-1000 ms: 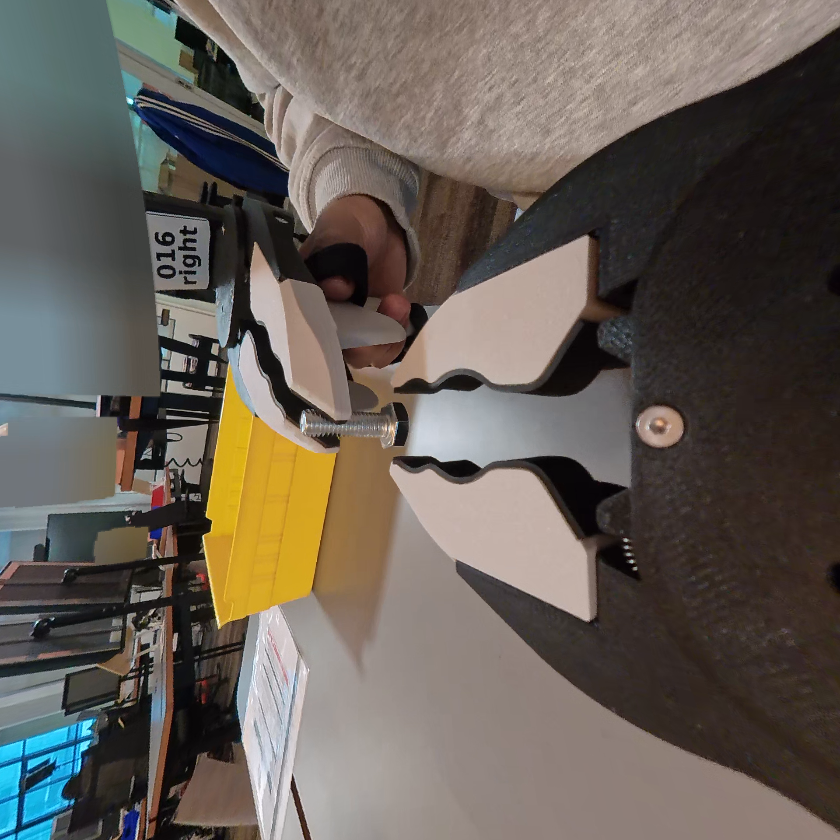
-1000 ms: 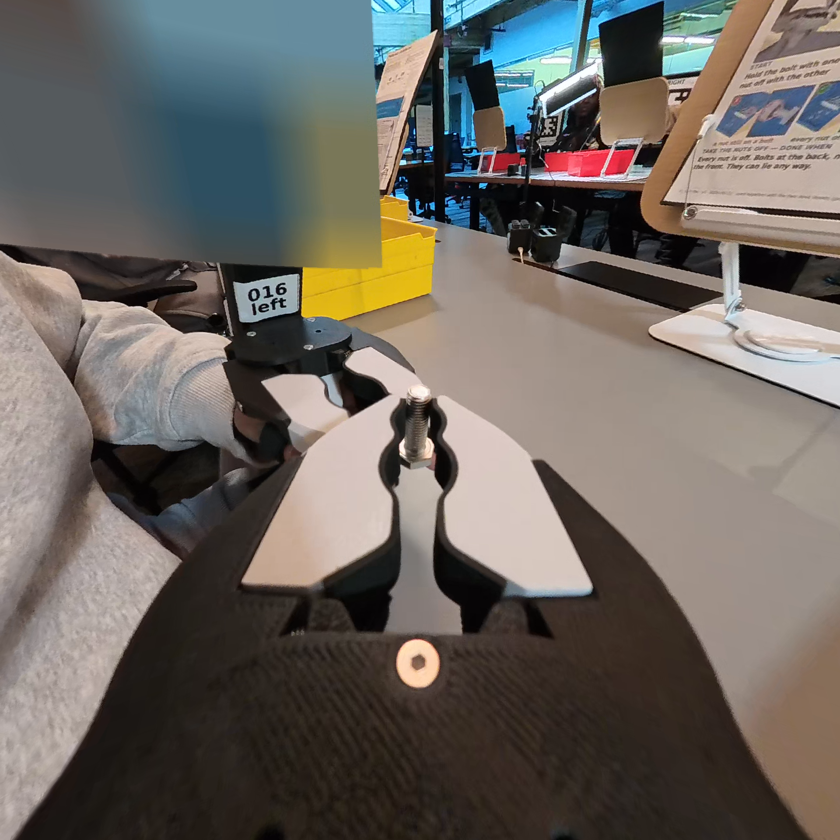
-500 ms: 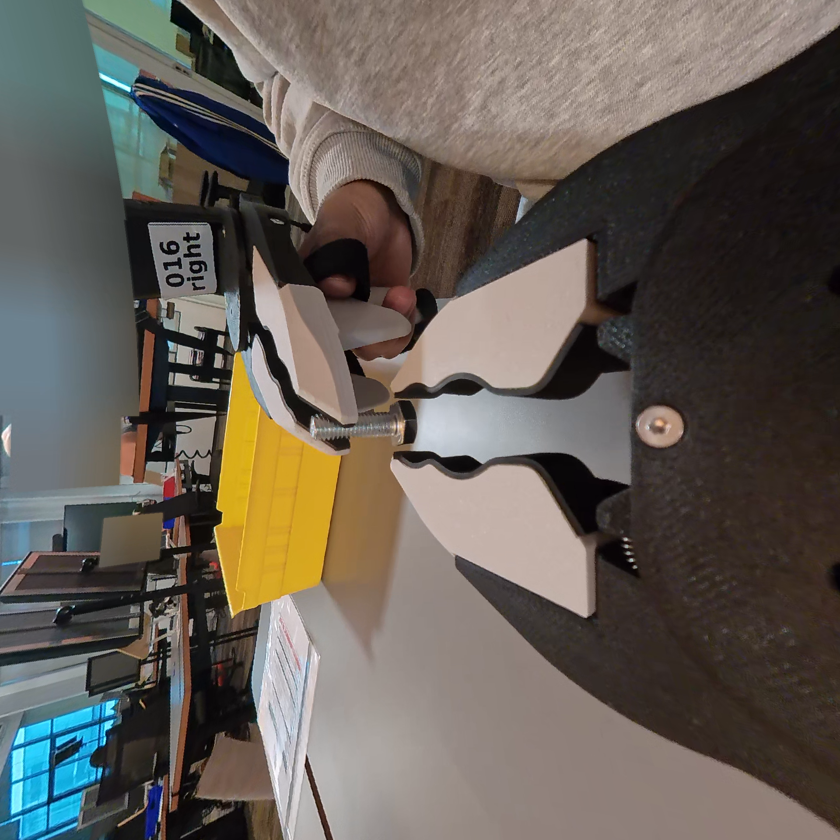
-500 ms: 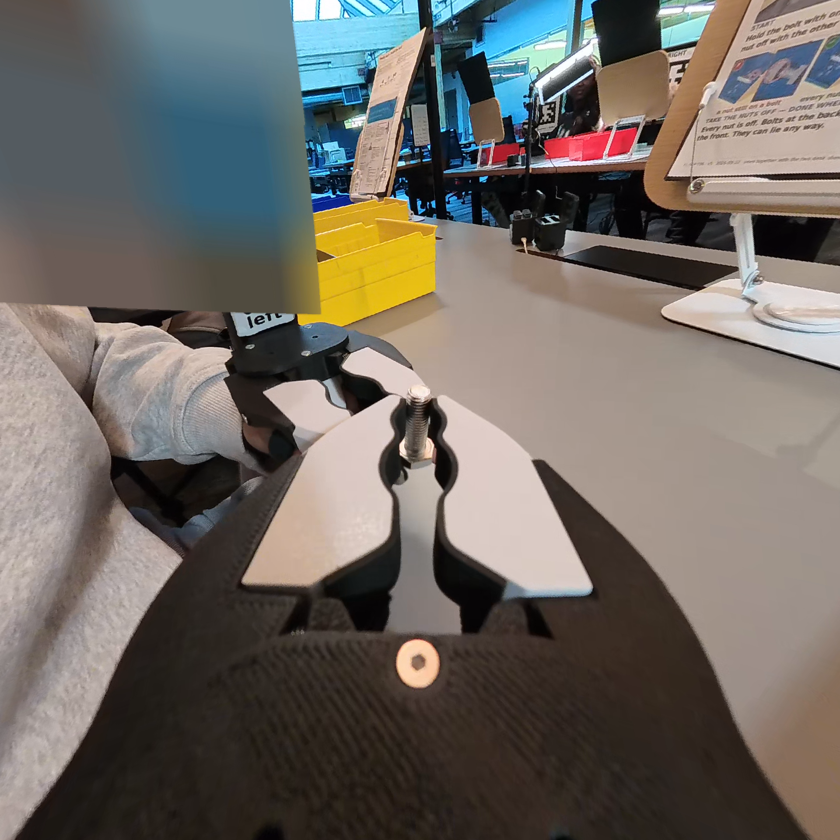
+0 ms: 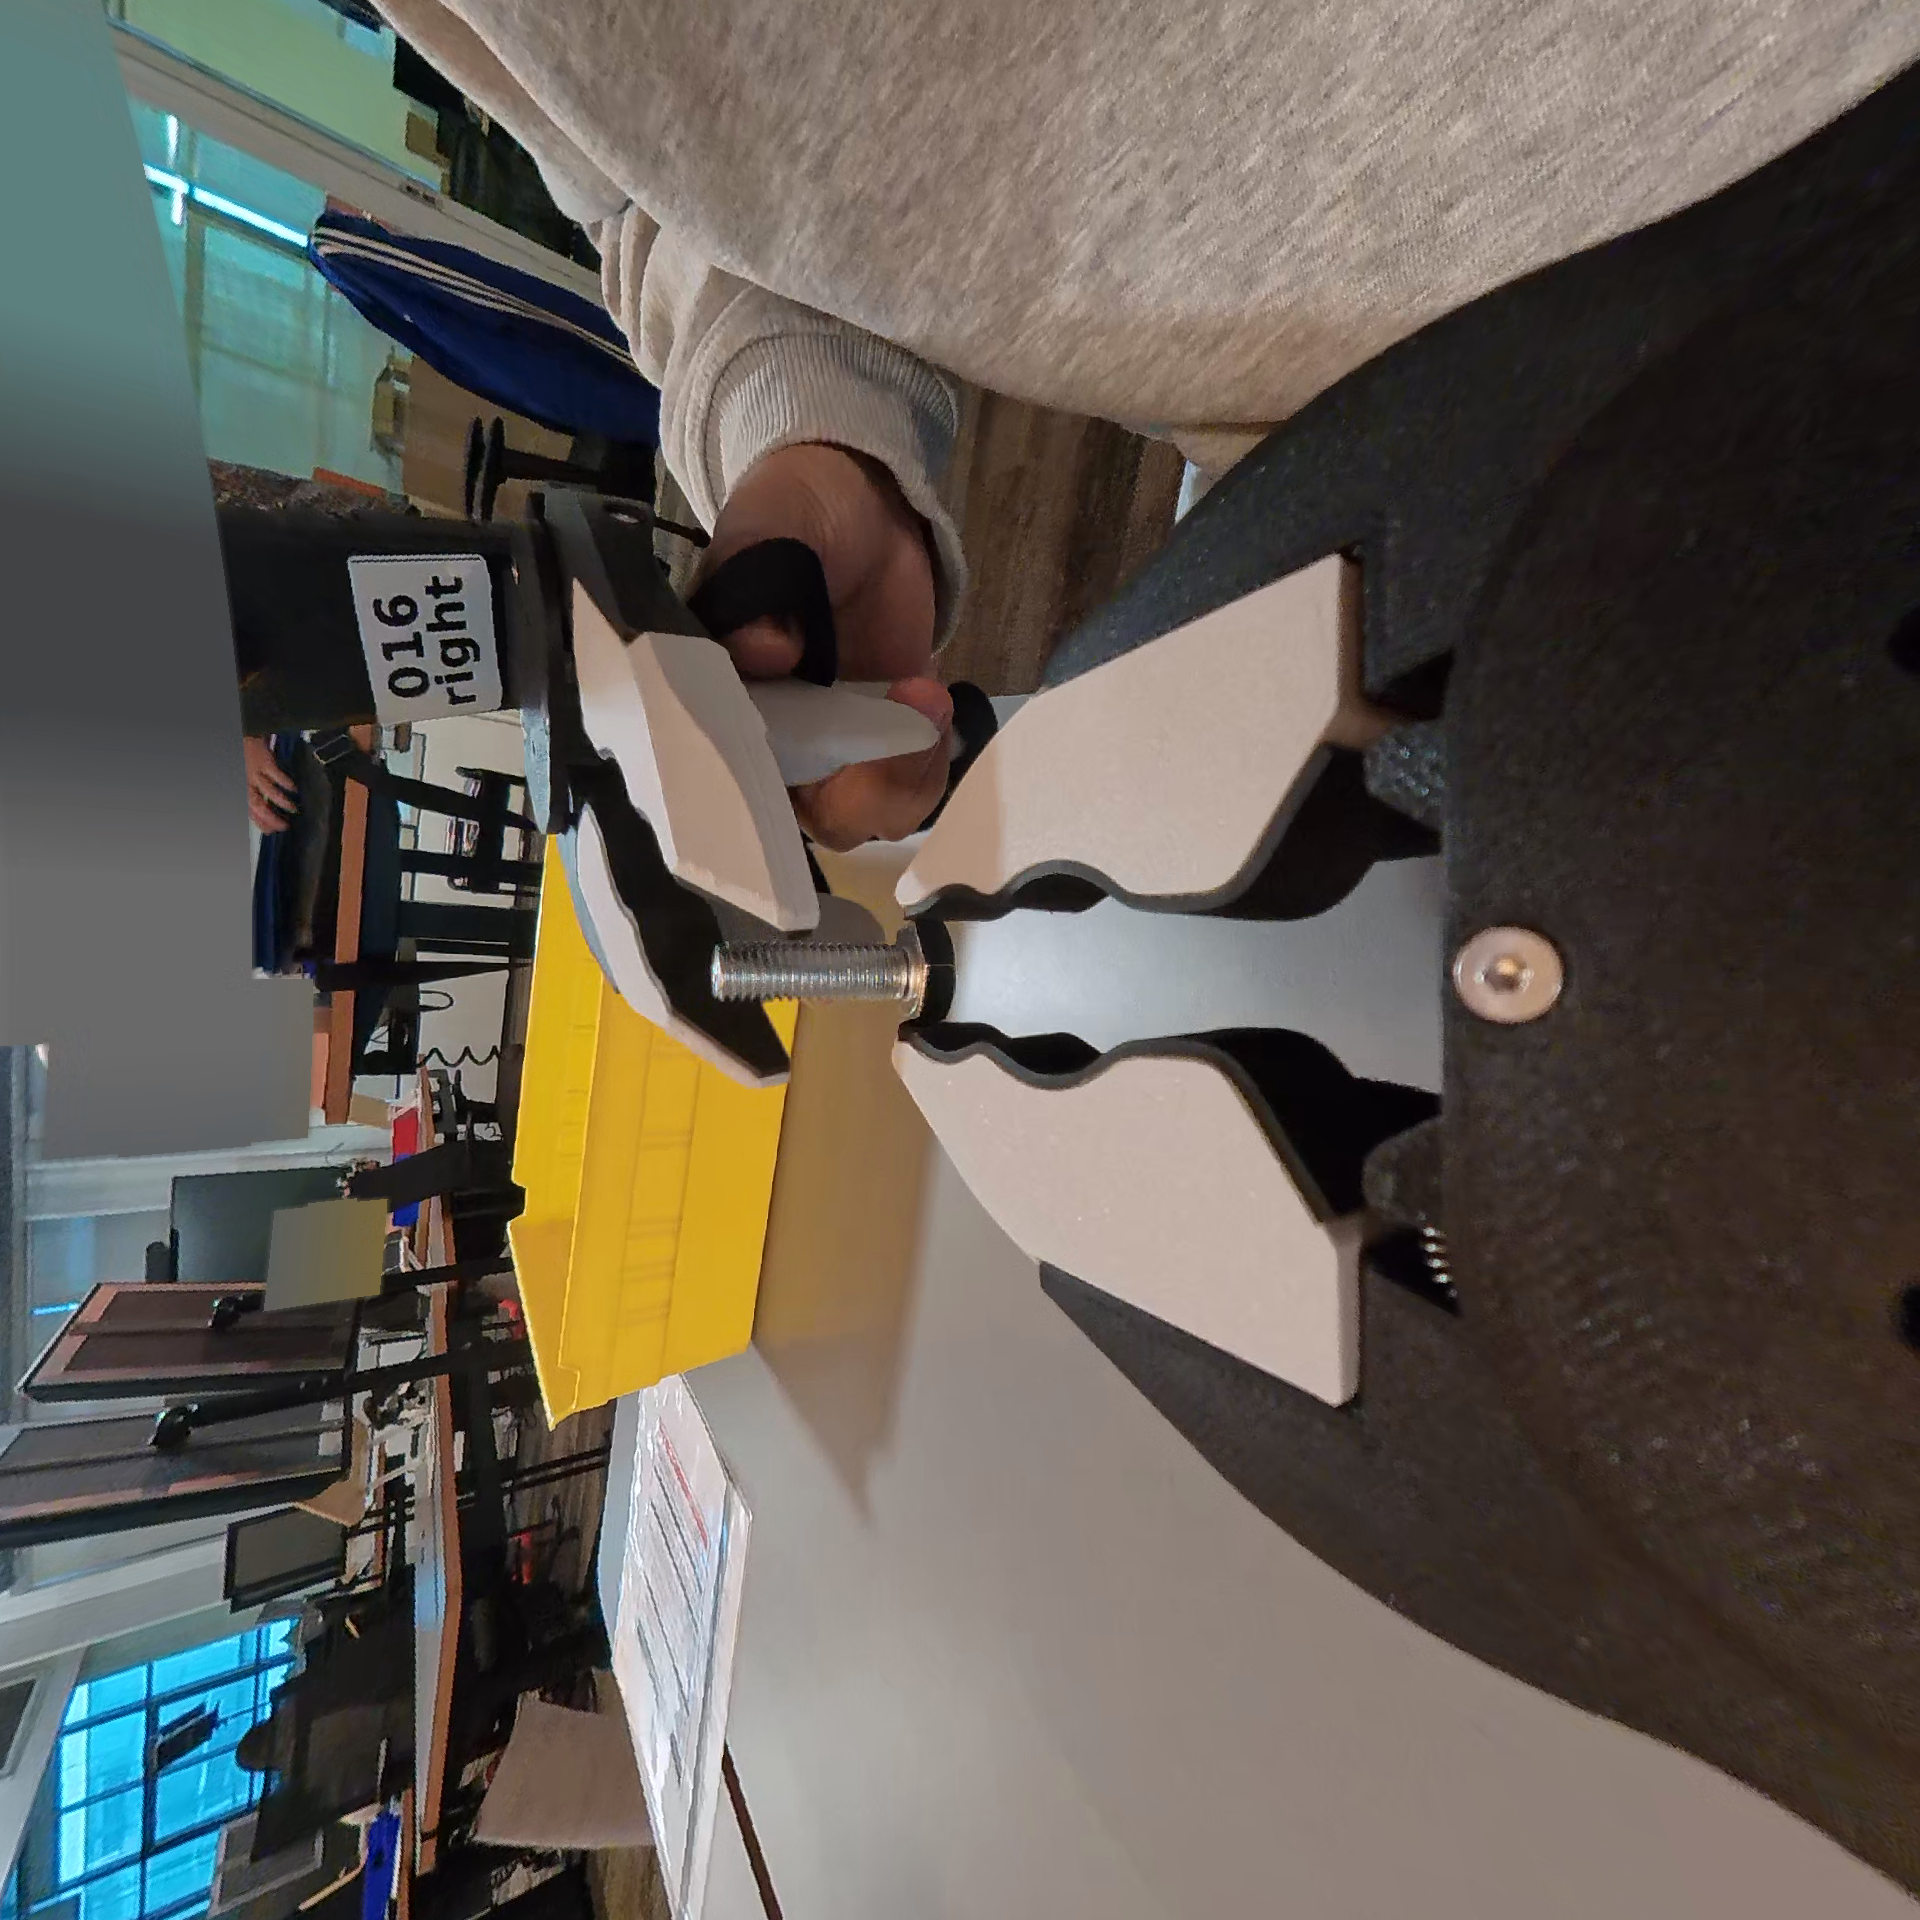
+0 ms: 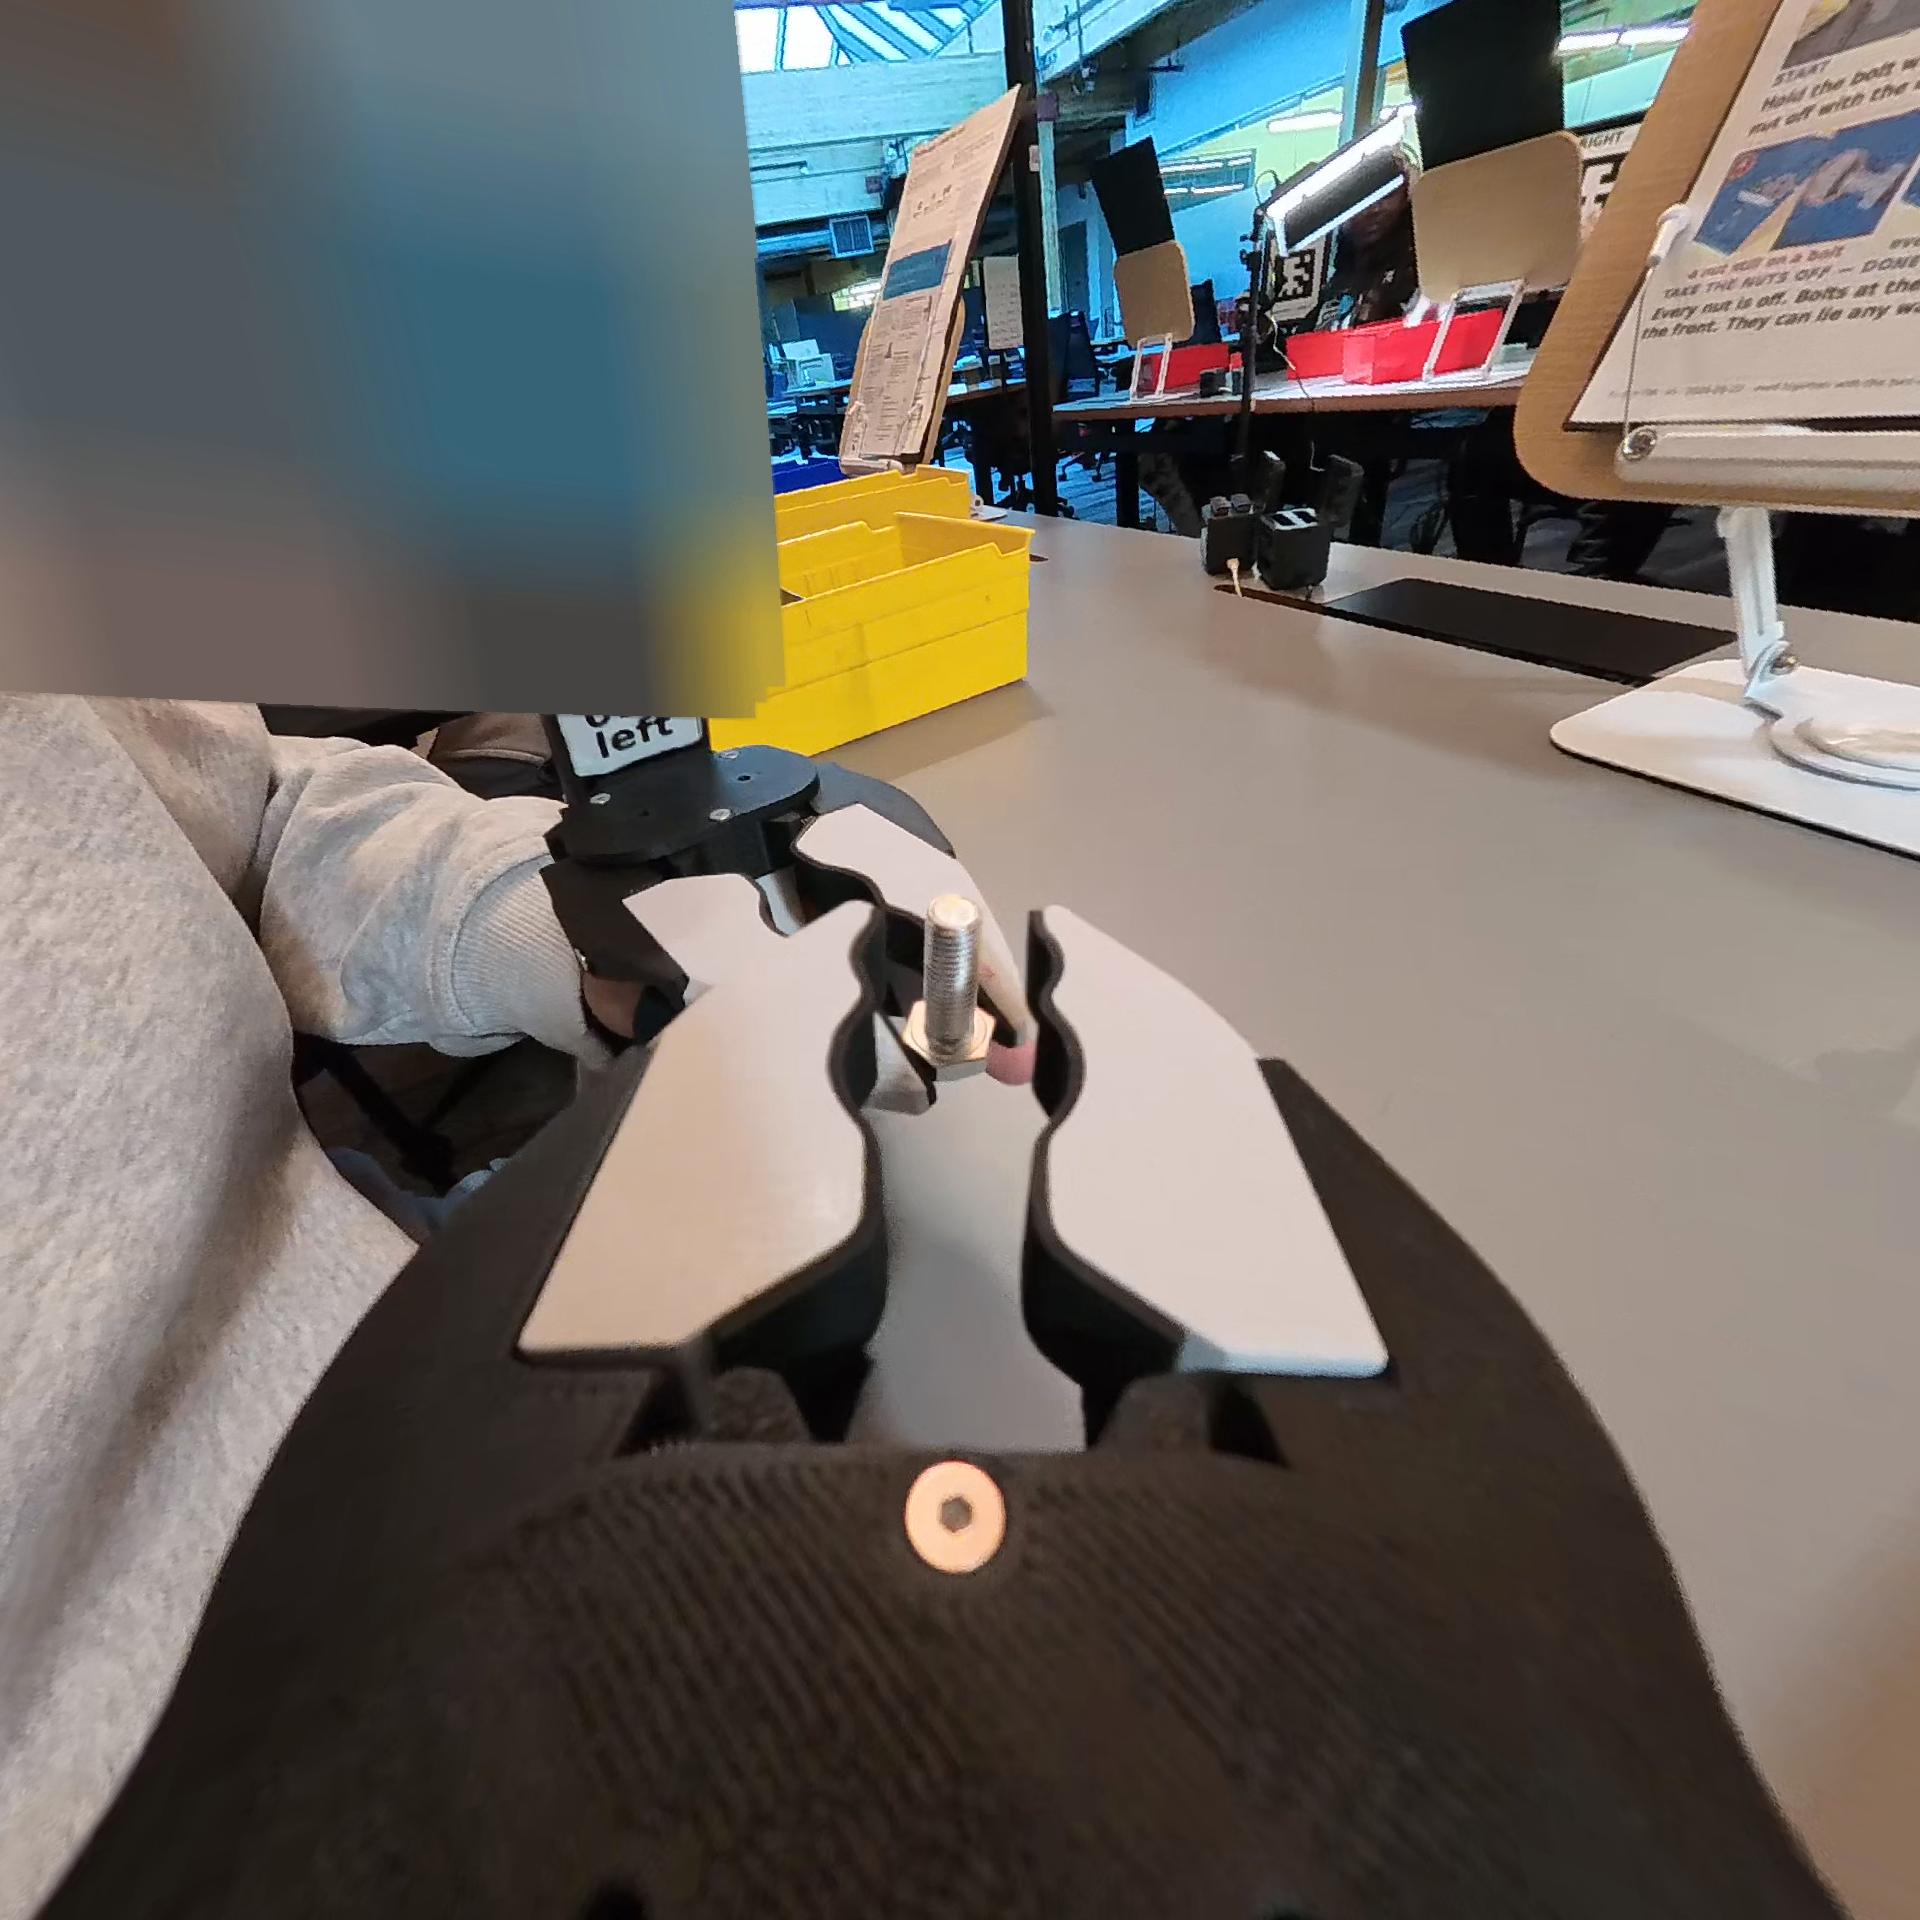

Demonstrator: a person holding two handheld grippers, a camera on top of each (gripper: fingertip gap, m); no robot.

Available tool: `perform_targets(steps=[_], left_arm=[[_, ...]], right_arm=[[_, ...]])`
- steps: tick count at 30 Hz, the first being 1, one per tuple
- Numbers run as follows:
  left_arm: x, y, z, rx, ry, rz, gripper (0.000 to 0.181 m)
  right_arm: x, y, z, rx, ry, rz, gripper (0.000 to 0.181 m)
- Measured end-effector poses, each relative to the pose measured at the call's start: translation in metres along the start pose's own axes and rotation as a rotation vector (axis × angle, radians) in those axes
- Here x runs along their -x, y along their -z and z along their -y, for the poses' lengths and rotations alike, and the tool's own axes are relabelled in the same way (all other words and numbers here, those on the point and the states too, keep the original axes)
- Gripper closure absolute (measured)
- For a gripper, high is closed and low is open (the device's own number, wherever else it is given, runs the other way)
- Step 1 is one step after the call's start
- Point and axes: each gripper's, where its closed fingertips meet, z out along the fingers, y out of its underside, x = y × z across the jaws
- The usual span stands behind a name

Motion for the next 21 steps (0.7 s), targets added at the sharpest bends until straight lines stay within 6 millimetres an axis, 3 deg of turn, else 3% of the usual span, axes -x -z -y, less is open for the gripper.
perform_targets(steps=[8, 21], left_arm=[[-0.006, 0.004, 0.006, -0.058, 0.037, -0.082, 0.162], [-0.021, 0.005, 0.006, -0.057, 0.036, -0.177, 0.163]], right_arm=[[0.010, 0.005, 0.006, -0.026, 0.070, 0.100, 0.152], [0.022, 0.007, -0.003, 0.008, 0.078, 0.246, 0.171]])
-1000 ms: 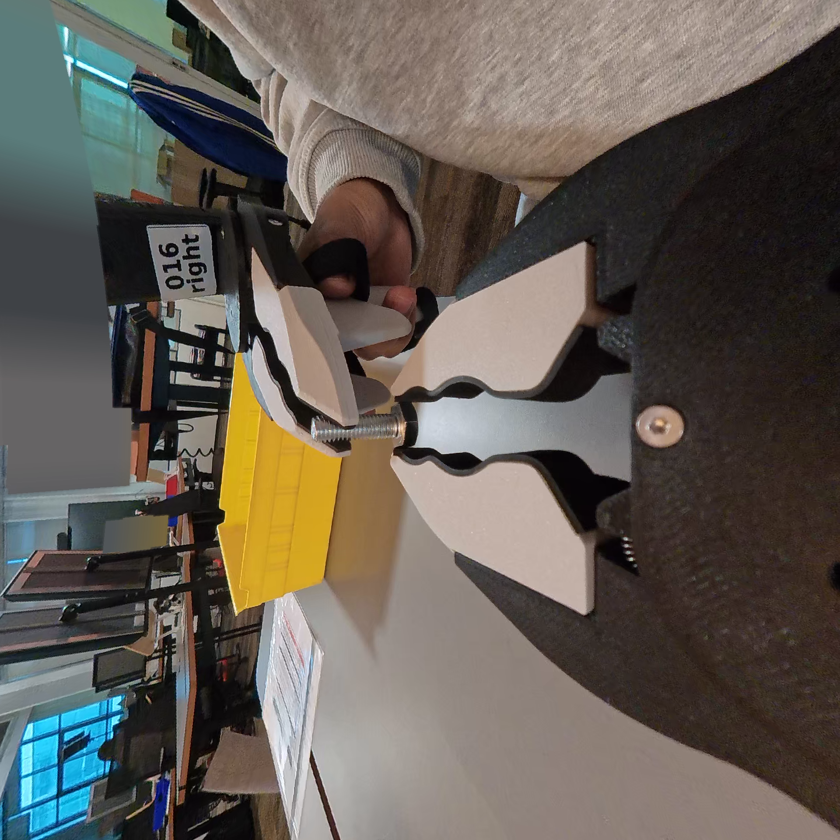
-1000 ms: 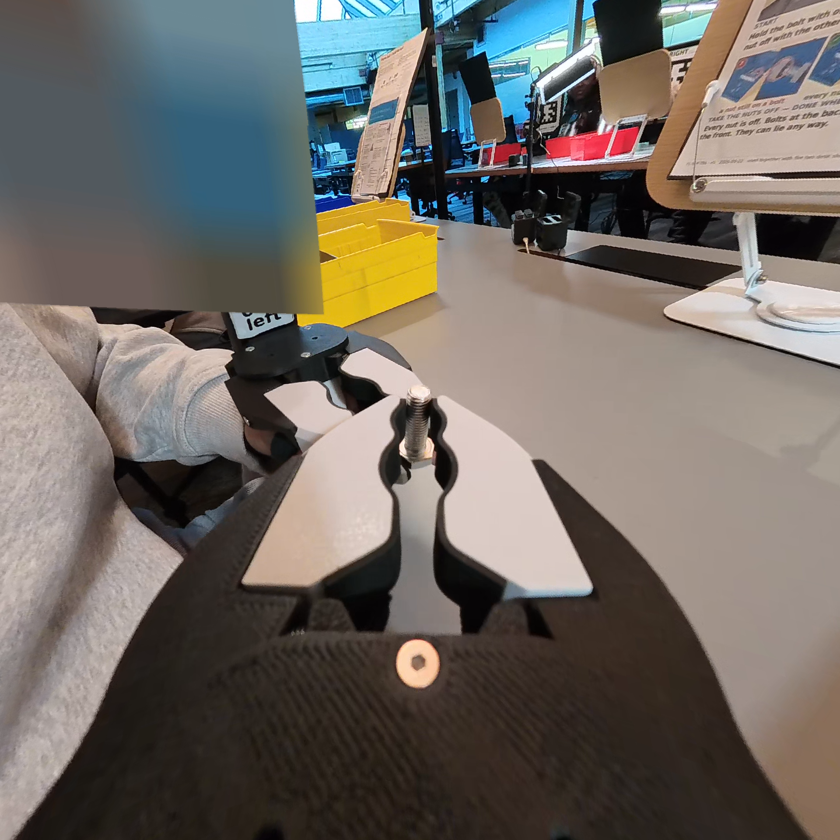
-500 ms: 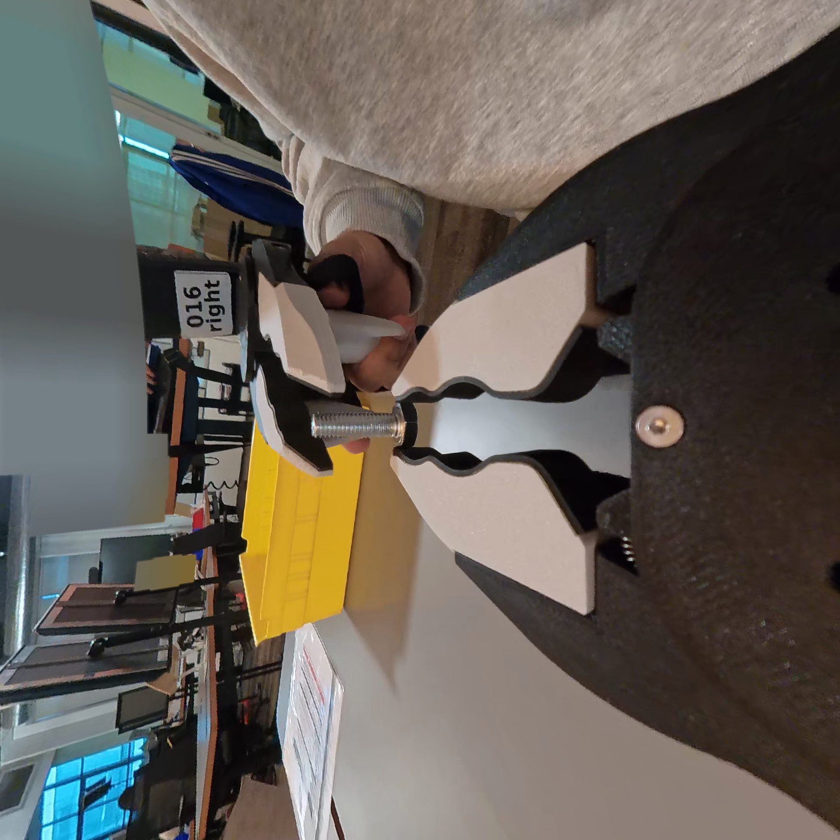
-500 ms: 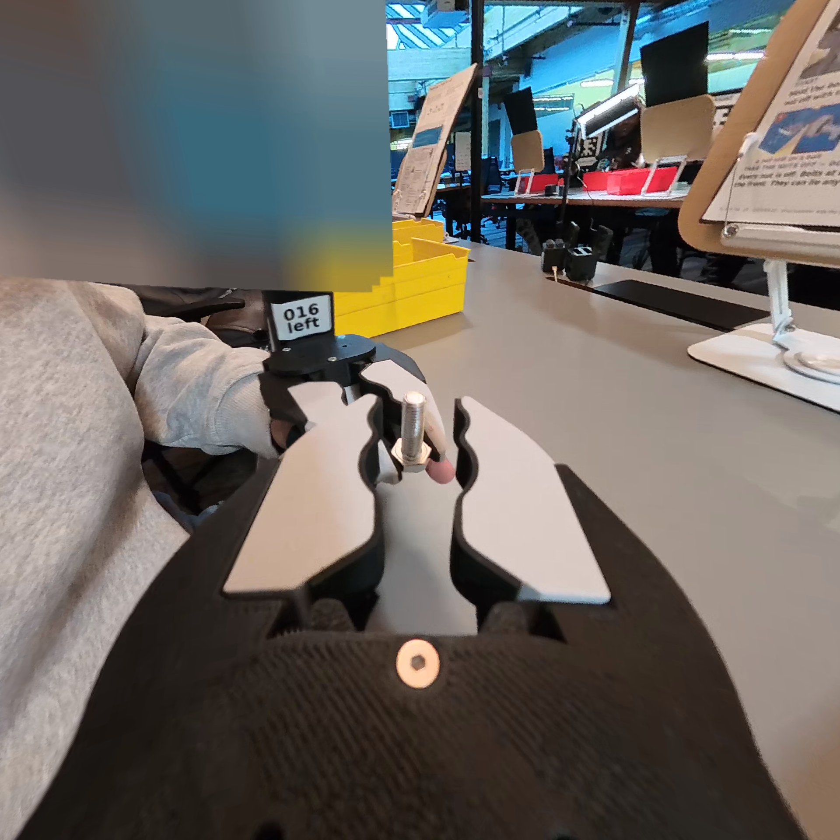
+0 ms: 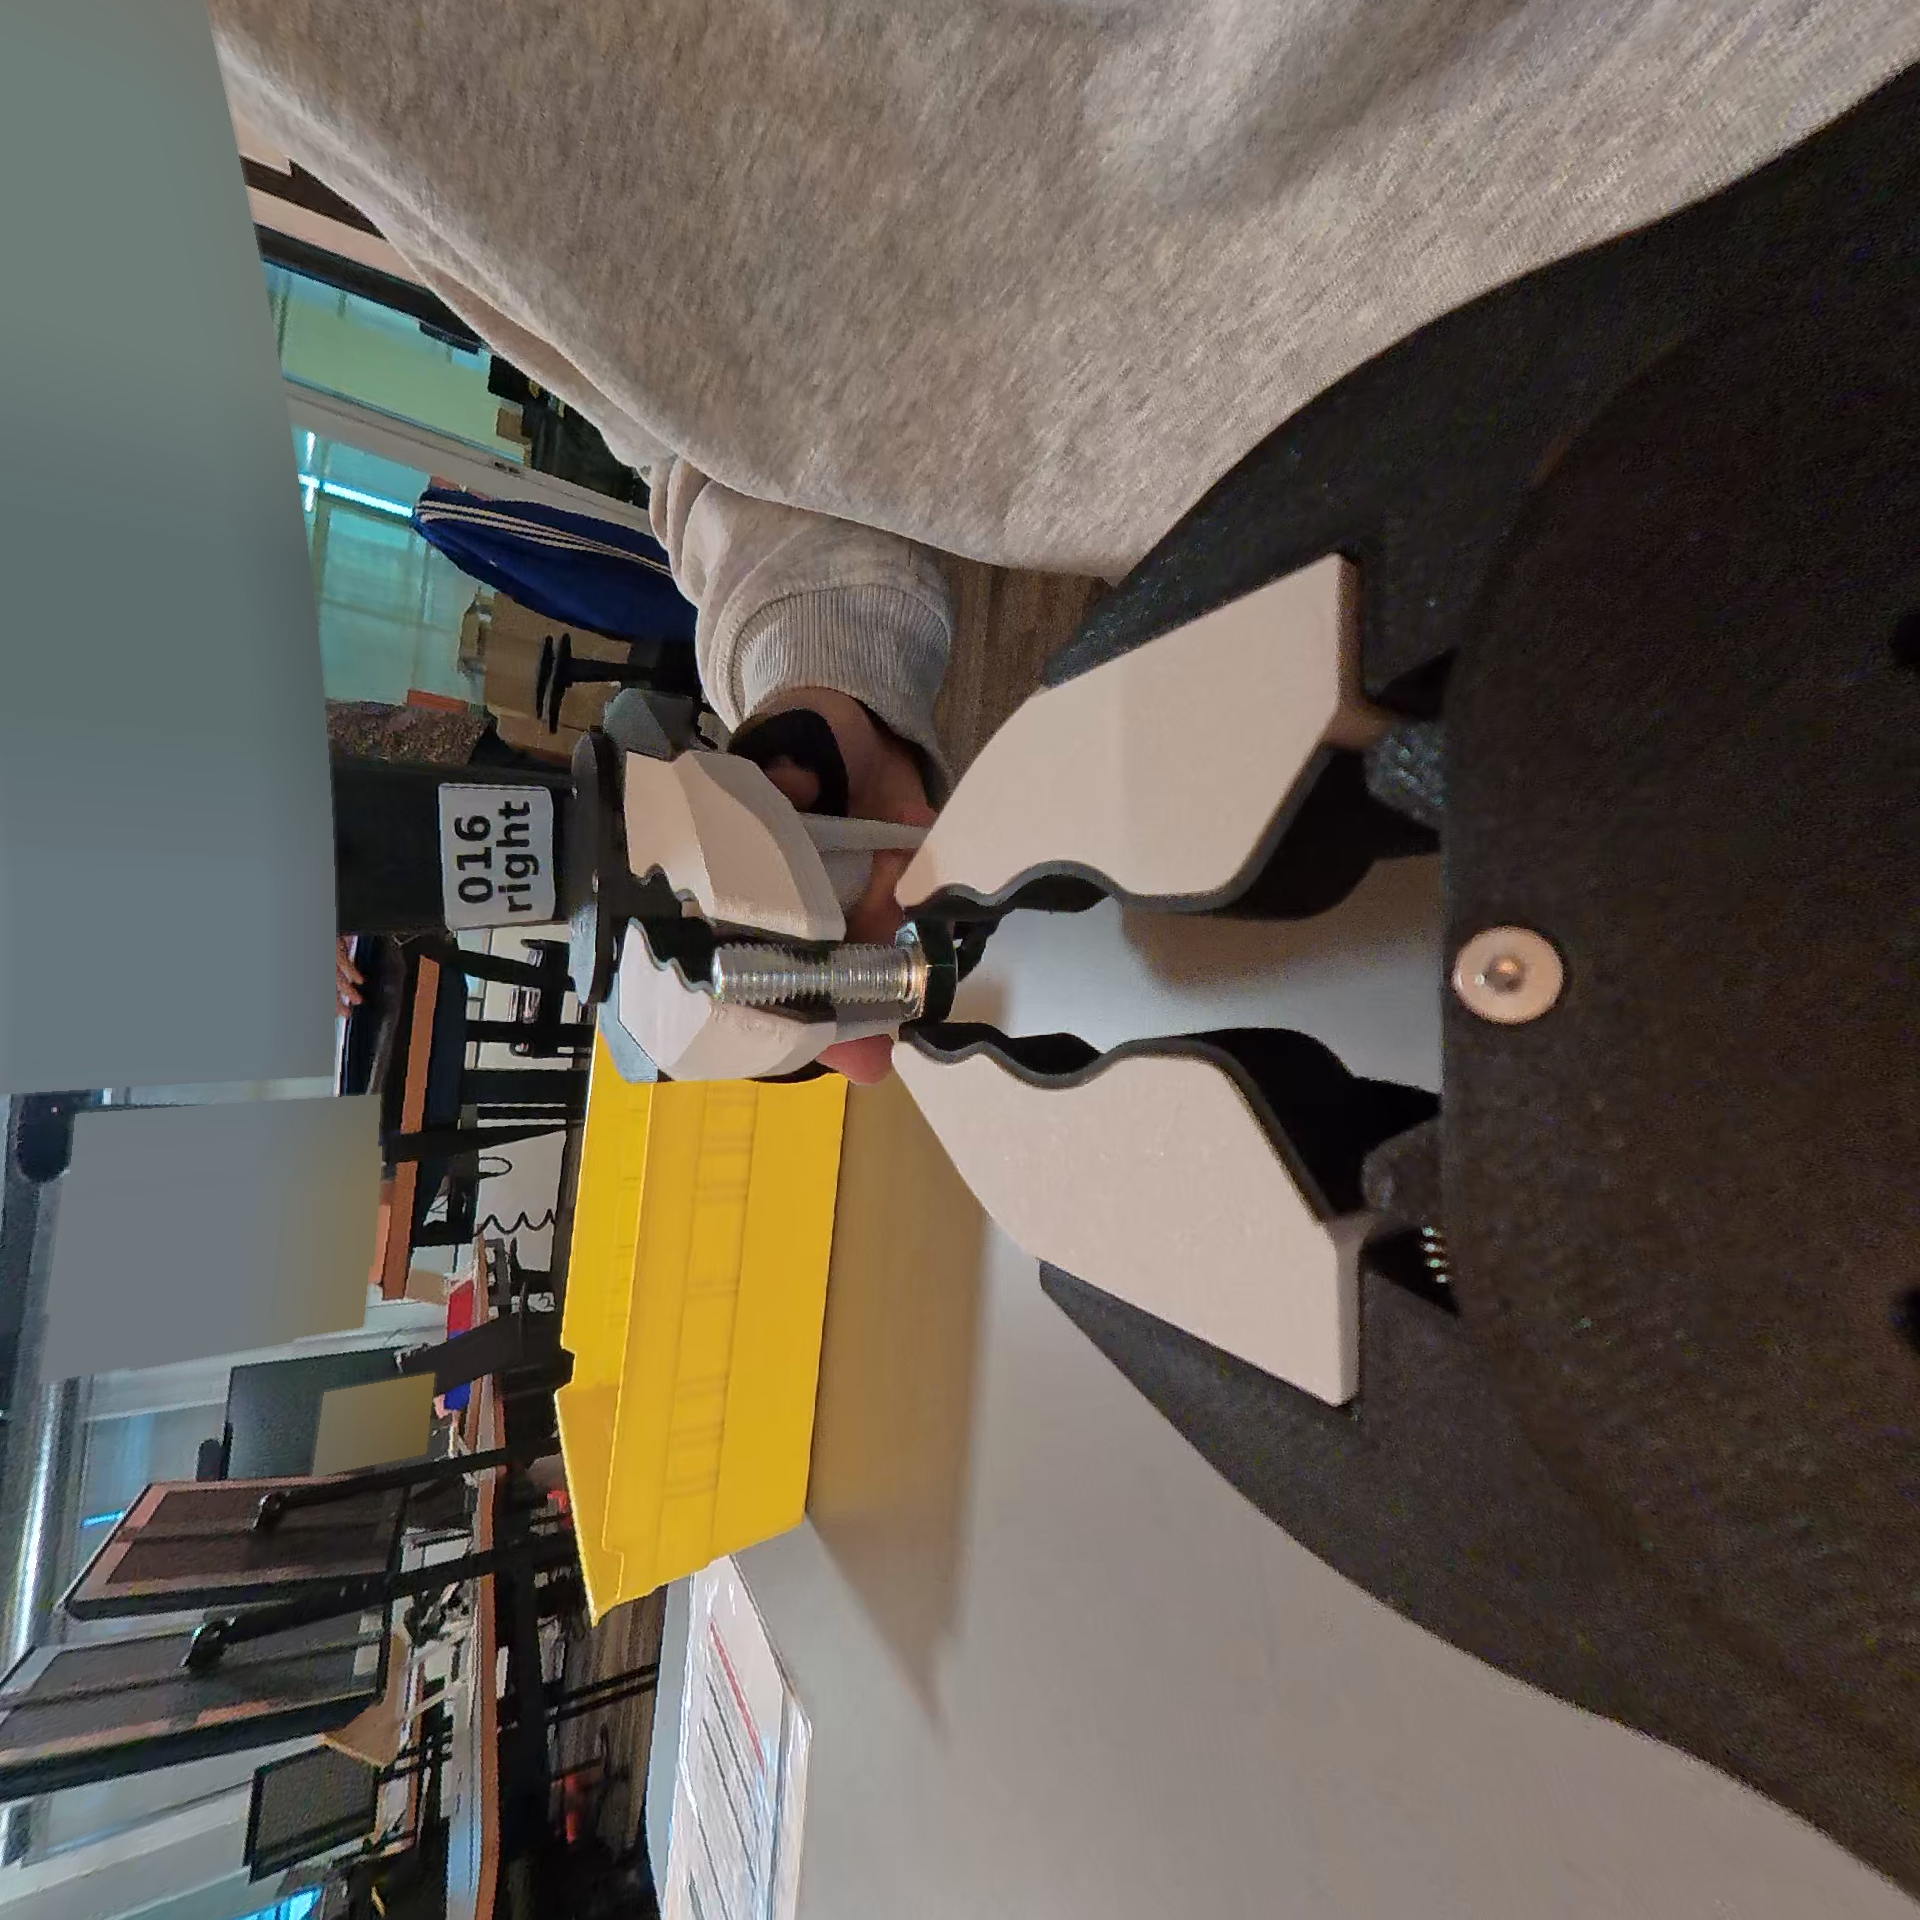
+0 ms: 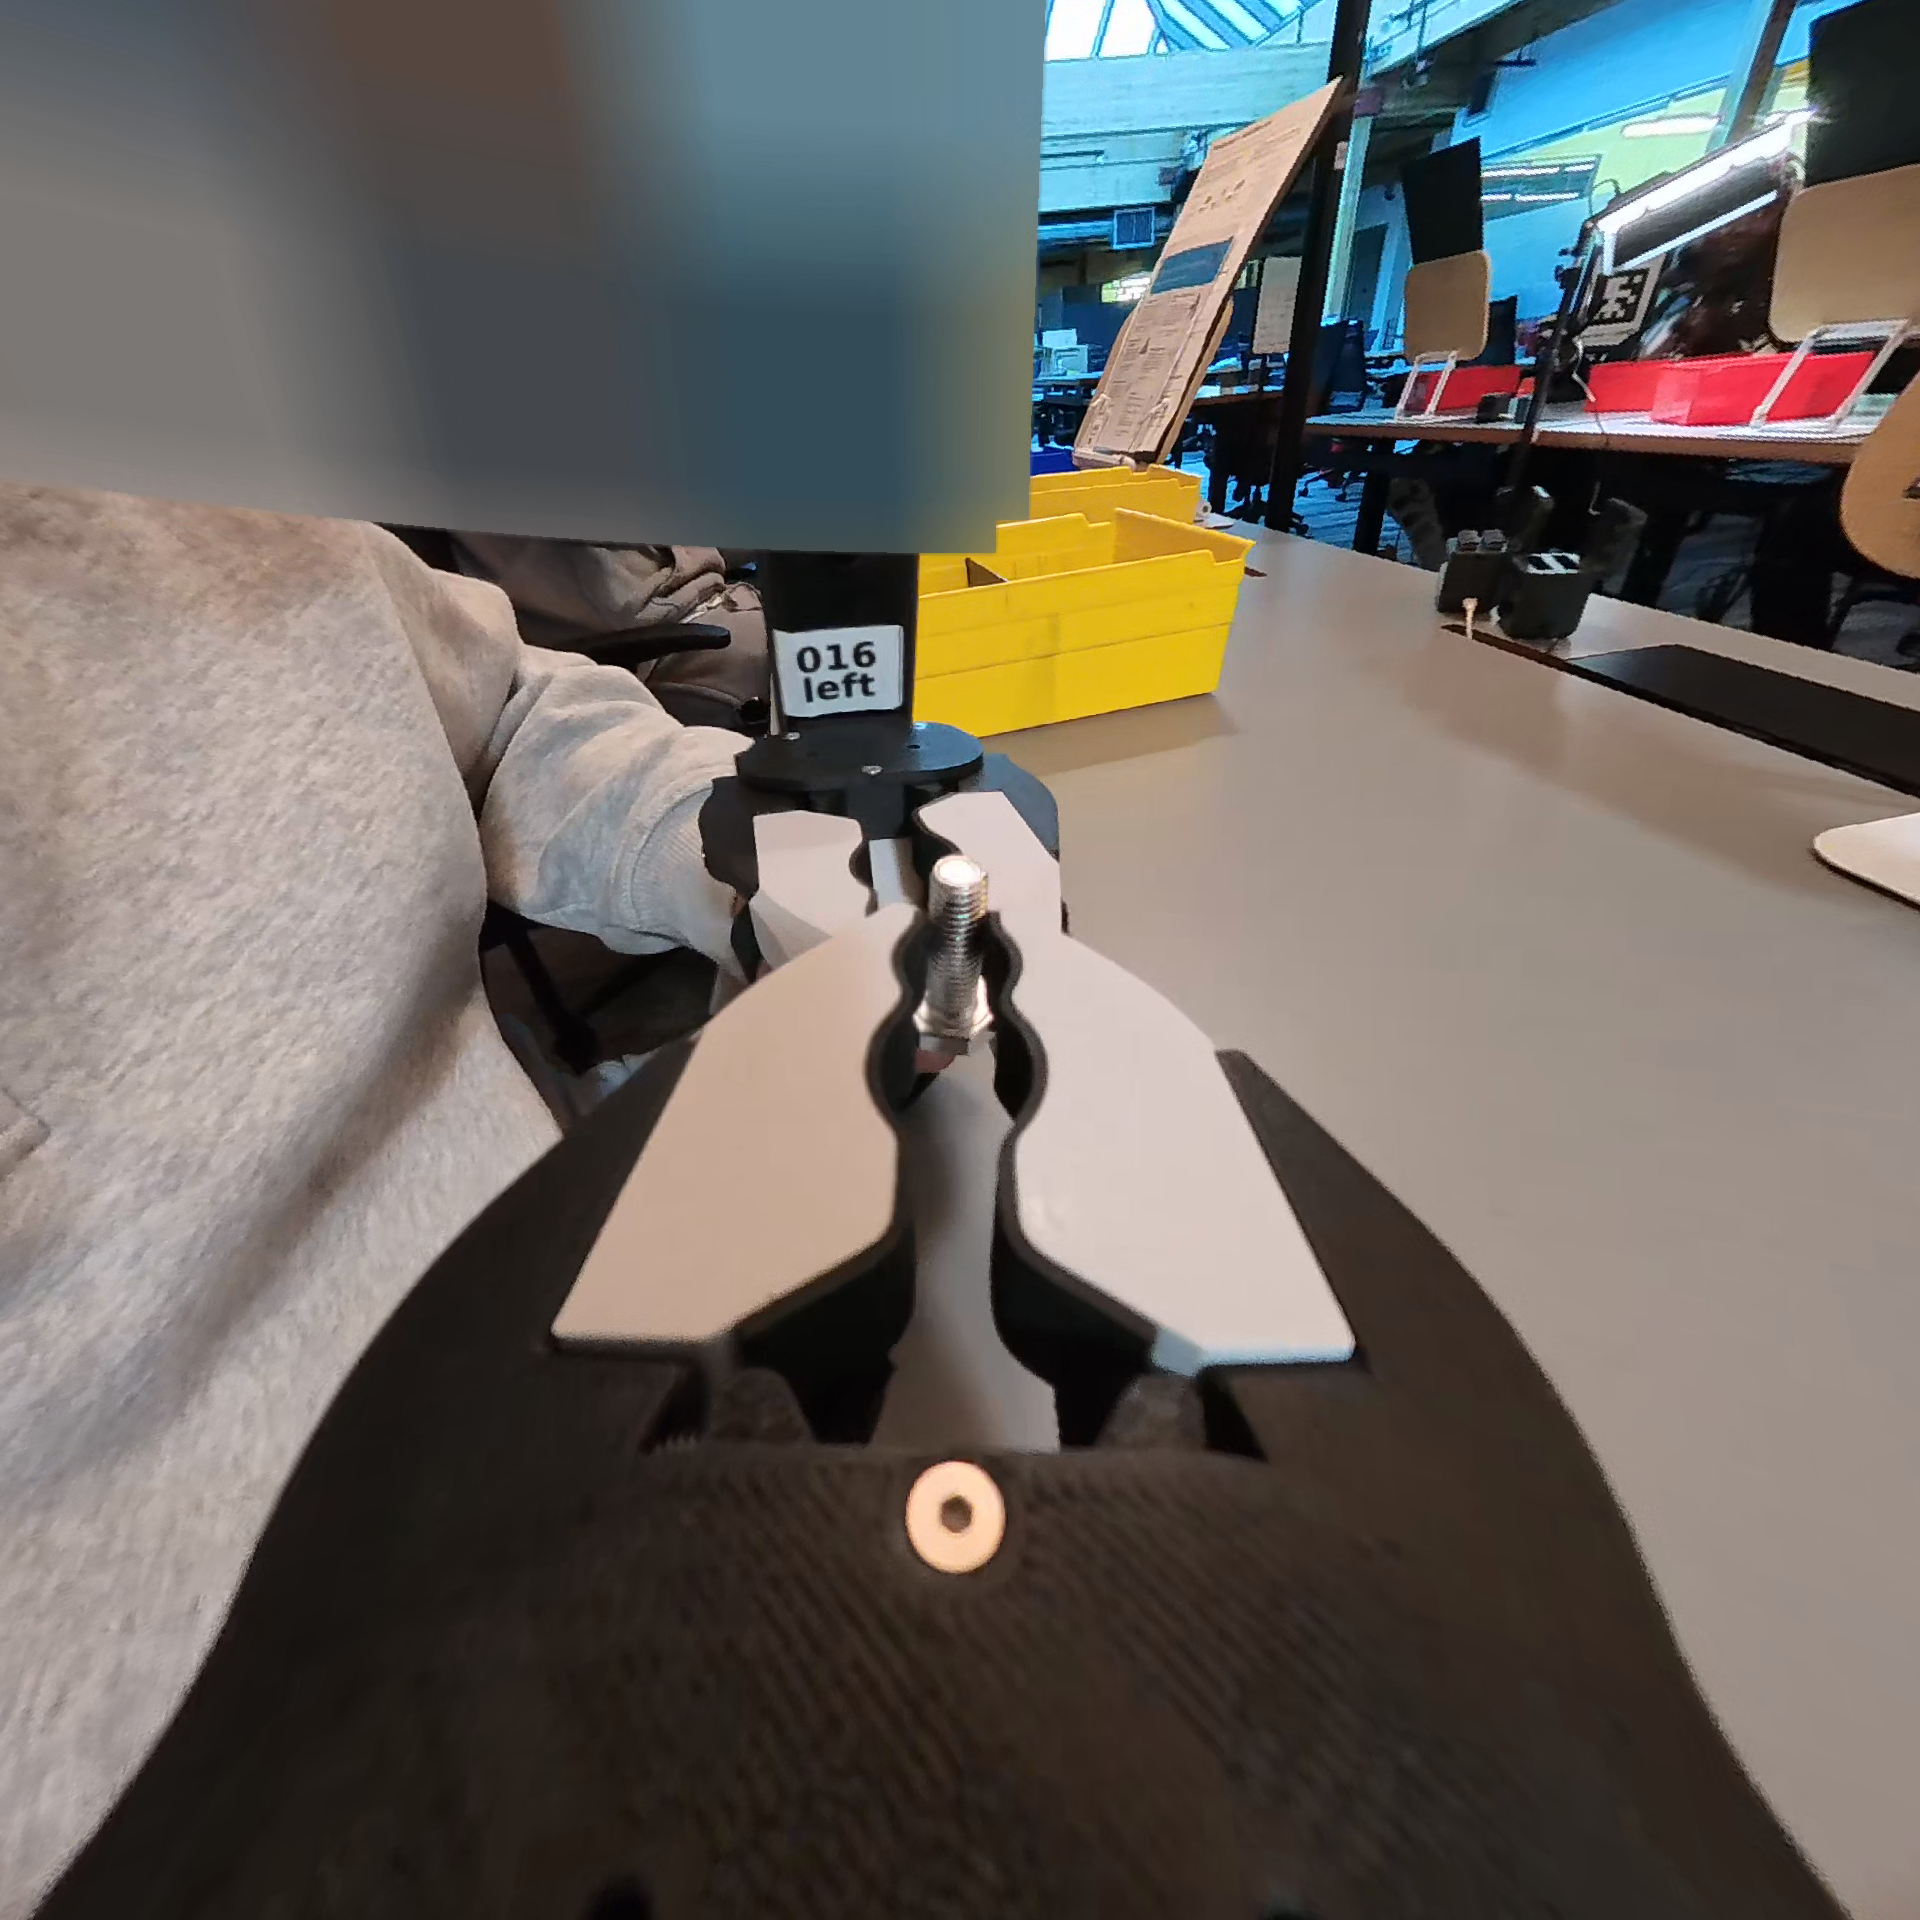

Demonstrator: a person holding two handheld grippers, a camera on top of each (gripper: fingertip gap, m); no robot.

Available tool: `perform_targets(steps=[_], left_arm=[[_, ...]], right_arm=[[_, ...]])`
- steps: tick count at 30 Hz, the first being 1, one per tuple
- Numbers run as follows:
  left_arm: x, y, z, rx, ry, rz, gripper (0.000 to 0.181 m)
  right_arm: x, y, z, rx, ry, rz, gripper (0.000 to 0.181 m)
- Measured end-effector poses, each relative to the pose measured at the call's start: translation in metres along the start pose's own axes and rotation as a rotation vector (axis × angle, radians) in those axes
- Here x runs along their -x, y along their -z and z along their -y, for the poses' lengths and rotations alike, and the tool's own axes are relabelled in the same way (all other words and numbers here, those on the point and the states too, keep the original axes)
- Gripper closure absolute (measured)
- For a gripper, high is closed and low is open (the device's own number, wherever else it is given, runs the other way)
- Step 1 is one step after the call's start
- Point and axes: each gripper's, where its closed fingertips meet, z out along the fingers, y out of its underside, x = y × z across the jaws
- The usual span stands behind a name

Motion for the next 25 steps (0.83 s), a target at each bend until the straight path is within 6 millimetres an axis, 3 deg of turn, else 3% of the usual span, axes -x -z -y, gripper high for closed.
perform_targets(steps=[10, 25], left_arm=[[0.005, -0.002, -0.001, 0.010, -0.001, 0.051, 0.150], [0.012, -0.001, 0.002, -0.008, -0.021, 0.100, 0.156]], right_arm=[[-0.011, 0.000, -0.002, 0.015, -0.023, -0.085, 0.172], [-0.009, -0.002, 0.000, 0.029, -0.025, -0.111, 0.172]])
